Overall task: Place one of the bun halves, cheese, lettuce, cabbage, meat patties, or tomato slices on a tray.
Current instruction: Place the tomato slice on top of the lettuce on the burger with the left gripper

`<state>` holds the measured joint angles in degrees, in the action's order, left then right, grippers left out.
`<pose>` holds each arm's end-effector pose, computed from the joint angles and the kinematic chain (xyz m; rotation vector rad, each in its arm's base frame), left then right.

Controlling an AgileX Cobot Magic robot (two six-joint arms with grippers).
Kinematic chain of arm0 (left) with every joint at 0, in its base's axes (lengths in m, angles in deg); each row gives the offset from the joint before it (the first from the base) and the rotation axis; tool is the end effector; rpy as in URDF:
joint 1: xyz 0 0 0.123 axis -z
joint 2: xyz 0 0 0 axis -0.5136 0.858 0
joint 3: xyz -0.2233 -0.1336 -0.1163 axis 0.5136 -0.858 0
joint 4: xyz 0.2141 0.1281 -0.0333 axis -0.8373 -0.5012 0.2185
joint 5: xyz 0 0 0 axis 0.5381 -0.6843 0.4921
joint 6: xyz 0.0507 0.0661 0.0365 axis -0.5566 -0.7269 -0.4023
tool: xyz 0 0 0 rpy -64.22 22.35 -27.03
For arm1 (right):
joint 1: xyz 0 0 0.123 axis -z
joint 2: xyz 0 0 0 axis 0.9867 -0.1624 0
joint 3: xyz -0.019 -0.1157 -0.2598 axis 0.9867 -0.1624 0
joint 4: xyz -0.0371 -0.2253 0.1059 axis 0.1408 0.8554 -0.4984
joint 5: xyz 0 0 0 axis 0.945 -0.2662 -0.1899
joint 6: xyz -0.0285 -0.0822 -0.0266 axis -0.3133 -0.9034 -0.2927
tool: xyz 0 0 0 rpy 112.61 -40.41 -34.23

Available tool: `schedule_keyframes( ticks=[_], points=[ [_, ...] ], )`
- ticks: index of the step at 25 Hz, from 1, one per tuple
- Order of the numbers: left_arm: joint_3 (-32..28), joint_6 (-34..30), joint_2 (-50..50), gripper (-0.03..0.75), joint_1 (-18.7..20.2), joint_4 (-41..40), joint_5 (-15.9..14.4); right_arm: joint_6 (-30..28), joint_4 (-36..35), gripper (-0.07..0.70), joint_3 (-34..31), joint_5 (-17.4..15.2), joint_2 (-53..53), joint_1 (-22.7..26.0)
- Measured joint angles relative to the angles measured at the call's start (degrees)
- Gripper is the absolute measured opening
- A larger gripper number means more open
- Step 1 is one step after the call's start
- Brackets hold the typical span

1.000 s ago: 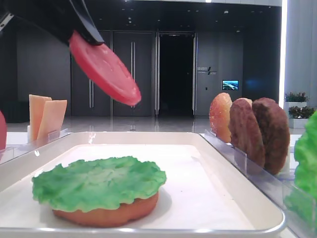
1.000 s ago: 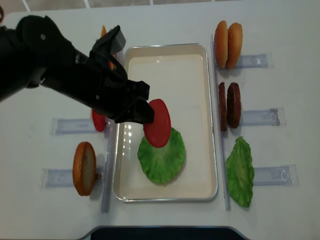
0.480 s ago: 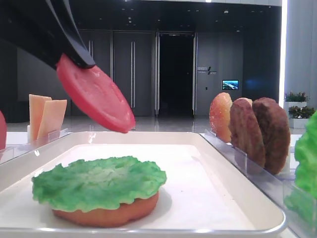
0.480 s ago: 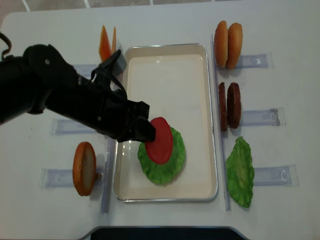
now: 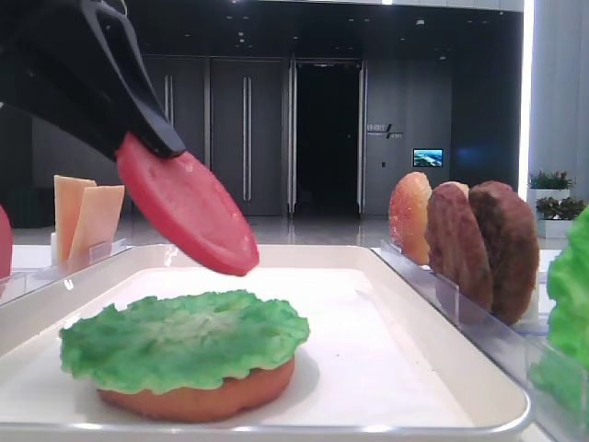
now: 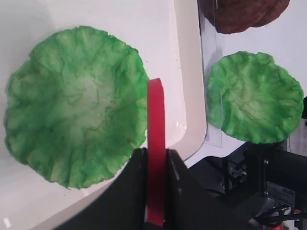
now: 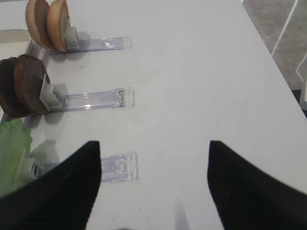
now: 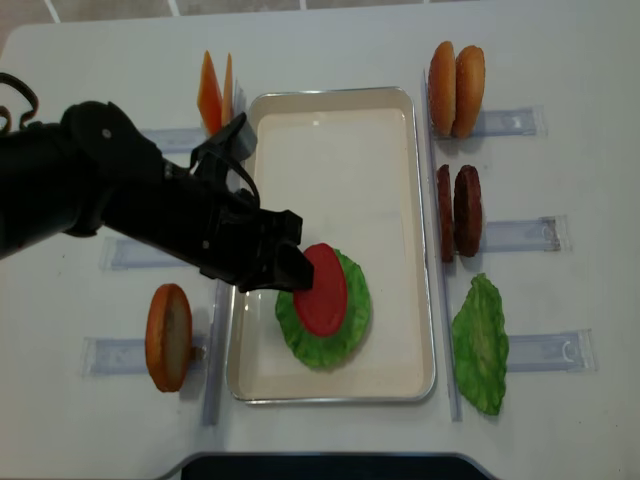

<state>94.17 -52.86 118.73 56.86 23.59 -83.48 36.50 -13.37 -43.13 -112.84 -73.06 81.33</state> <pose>0.2206 -0.1615 0.2036 0.1858 2.8180 -1.0108 -0.0090 0.0011 0.2706 0.0231 2.1130 0.0146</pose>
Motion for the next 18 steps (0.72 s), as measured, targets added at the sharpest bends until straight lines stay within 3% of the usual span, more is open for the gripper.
schedule_keyframes(
  ticks=[6,18],
  points=[
    [0.0,-3.9,2.7,0.058,0.0,4.3,0.4,0.0,0.0,0.481,0.0,0.0,0.0,0.0],
    [0.0,-4.3,5.7,0.058,0.0,4.9,0.4,0.0,0.0,0.481,0.0,0.0,0.0,0.0]
  ],
)
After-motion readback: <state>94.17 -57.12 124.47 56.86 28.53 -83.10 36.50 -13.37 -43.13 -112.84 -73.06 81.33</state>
